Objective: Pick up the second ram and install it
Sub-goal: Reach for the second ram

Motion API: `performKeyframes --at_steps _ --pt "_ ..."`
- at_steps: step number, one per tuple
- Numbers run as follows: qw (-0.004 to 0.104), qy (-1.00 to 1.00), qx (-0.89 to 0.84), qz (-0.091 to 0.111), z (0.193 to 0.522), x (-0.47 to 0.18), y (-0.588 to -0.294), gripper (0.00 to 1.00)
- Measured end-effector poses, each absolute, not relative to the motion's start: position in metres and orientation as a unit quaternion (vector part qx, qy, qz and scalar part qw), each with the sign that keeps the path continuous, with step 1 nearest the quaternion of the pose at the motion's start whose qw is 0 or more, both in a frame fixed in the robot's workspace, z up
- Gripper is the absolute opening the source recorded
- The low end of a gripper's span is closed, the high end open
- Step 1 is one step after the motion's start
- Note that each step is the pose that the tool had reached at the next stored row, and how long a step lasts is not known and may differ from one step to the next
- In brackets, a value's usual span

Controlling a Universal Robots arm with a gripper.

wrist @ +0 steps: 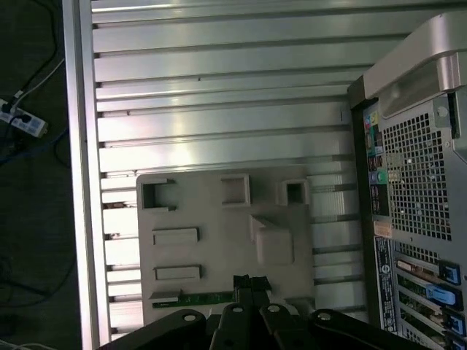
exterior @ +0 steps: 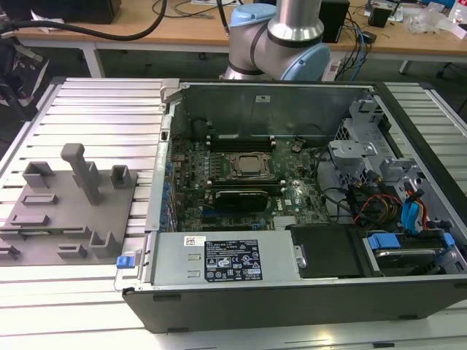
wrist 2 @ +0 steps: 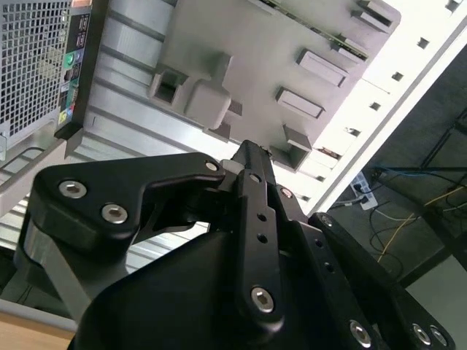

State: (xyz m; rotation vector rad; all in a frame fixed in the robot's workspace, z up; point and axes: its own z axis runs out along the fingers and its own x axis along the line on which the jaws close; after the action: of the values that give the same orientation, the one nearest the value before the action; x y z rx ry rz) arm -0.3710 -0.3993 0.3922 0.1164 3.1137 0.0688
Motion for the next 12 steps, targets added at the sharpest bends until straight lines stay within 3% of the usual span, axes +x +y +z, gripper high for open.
performKeyframes --at_steps 12 --pt "0.012 0.999 0.037 0.022 0.390 -0.380 -0.429 0.11"
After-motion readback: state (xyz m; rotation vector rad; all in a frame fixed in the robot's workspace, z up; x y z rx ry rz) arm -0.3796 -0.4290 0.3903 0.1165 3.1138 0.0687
